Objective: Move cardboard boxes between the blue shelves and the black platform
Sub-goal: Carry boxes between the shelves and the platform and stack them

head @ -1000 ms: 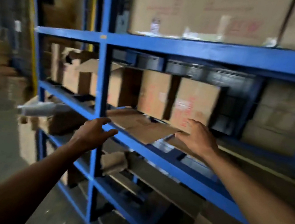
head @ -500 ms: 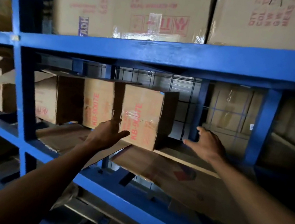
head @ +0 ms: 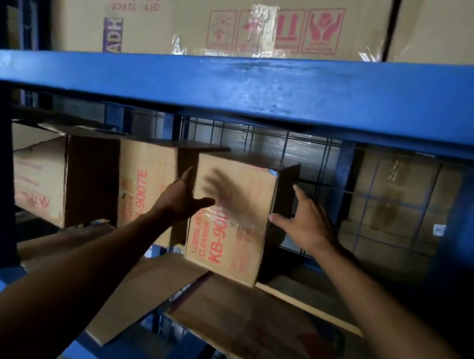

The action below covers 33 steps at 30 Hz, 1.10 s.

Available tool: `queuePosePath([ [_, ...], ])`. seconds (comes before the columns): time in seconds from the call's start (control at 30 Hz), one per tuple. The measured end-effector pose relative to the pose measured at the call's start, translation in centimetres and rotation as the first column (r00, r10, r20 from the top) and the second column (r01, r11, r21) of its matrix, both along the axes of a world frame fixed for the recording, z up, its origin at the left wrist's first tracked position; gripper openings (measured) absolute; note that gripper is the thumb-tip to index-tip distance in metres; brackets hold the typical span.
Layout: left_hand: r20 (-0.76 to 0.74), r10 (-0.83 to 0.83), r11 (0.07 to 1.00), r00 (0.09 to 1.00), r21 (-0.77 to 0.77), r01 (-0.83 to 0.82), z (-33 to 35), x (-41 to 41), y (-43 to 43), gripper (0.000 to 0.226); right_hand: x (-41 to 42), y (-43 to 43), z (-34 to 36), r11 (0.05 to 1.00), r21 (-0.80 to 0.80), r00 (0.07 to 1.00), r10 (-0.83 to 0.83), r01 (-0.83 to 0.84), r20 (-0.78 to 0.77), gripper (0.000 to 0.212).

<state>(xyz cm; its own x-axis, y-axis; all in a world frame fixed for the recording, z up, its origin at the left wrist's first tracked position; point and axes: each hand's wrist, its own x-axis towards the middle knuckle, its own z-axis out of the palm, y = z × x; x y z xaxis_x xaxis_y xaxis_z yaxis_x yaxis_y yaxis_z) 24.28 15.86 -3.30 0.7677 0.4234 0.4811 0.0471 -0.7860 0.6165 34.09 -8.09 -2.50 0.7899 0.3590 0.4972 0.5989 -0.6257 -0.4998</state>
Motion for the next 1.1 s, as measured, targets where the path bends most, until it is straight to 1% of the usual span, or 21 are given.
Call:
queuePosePath([
  [0.13,0.067,-0.109,0.994,0.992,0.023,0.108,1.7,3.0,3.3,0.083,2.5,3.5,2.1,0.999,0.045,0.998,-0.003,0.001,0.055,0.1],
  [0.23,0.059,-0.184,0.982,0.981,0.061,0.181,2.3,5.0,5.6,0.091,4.0,5.6,2.5,0.997,0.081,0.998,-0.016,0.011,0.053,0.097],
  [0.3,0.048,-0.236,0.972,0.971,0.01,0.236,2.4,5.9,6.7,0.096,4.7,6.5,2.1,0.994,0.107,0.998,-0.027,0.02,0.059,0.095],
  [0.37,0.077,-0.267,0.963,0.961,-0.011,0.268,2.2,6.8,7.6,0.095,5.2,6.9,1.5,0.988,0.156,0.998,-0.025,0.016,0.061,0.094],
  [0.5,0.183,-0.257,0.964,0.949,-0.02,0.265,0.8,7.1,8.0,0.087,4.8,7.0,0.6,0.967,0.255,0.998,-0.028,0.014,0.051,0.093],
  [0.57,0.227,-0.226,0.97,0.947,-0.034,0.239,0.1,6.3,7.6,0.081,4.1,6.7,0.5,0.965,0.262,0.997,-0.039,0.021,0.066,0.089],
  [0.63,0.251,-0.183,0.977,0.95,-0.057,0.204,-0.7,4.8,7.1,0.082,3.0,6.1,0.5,0.965,0.263,0.996,-0.038,0.014,0.087,0.084],
  [0.73,0.243,-0.163,0.981,0.956,-0.065,0.184,-1.0,1.8,5.6,0.083,0.6,4.8,0.5,0.955,0.296,0.996,-0.009,-0.018,0.088,0.078],
  [0.83,0.214,-0.142,0.987,0.966,-0.043,0.155,-0.7,-1.5,3.3,0.078,-2.2,3.5,0.3,0.921,0.387,0.997,0.017,-0.044,0.074,0.068],
  [1.0,0.197,-0.103,0.99,0.975,-0.079,0.12,-0.4,-4.8,0.2,0.075,-5.2,2.2,0.2,0.889,0.458,0.995,-0.046,0.0,0.088,0.053],
  [1.1,0.189,-0.069,0.994,0.979,-0.068,0.083,0.1,-4.7,-0.4,0.067,-4.4,2.1,0.4,0.876,0.483,0.996,-0.046,0.006,0.071,0.055],
])
